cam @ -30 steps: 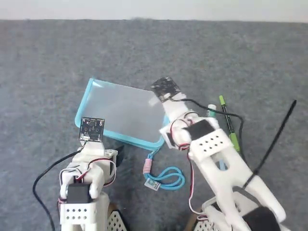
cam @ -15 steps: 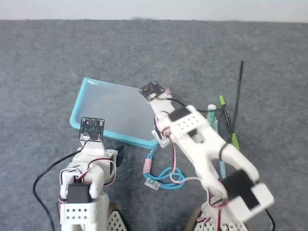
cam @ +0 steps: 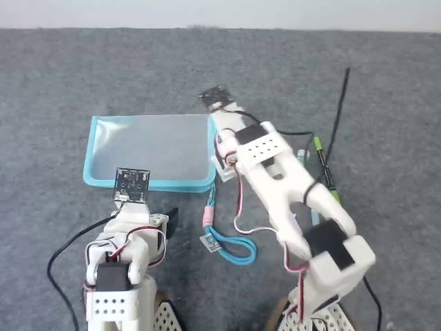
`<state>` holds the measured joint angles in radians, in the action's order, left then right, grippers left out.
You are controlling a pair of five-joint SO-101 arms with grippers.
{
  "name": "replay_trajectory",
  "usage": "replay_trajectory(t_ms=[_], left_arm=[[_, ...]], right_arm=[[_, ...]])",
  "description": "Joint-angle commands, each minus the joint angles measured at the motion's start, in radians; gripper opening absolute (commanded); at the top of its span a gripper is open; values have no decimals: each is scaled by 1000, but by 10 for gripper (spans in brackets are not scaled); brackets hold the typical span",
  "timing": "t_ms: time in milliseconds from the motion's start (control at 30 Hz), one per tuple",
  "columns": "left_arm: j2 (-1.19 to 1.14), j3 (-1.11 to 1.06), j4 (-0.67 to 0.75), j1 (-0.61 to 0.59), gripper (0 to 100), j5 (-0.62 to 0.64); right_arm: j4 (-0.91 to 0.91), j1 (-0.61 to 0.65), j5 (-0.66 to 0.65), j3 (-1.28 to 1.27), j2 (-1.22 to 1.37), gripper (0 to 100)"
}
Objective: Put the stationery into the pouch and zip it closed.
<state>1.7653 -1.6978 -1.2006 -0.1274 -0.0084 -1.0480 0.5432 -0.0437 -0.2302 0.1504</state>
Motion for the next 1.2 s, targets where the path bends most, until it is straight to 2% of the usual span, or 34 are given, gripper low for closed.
replay_trajectory(t_ms=[0, 167, 333, 467, 667, 733, 1167], left_arm=[[0, 10, -6, -3, 259, 20], [0, 10, -6, -3, 259, 20], [0, 10, -6, -3, 259, 20], [0, 10, -6, -3, 259, 20], [0, 10, -6, -3, 259, 20], [0, 10, -6, -3, 259, 20], [0, 10, -6, -3, 259, 20]], right_arm=[[-21, 77, 37, -143, -240, 138], [79, 205, 92, -302, -378, 138], [102, 245, 183, -333, -309, 138], [108, 268, 187, -315, -254, 146], [84, 315, 189, -258, -199, 323], [74, 329, 189, -252, -177, 355], [73, 328, 196, -152, 41, 356]])
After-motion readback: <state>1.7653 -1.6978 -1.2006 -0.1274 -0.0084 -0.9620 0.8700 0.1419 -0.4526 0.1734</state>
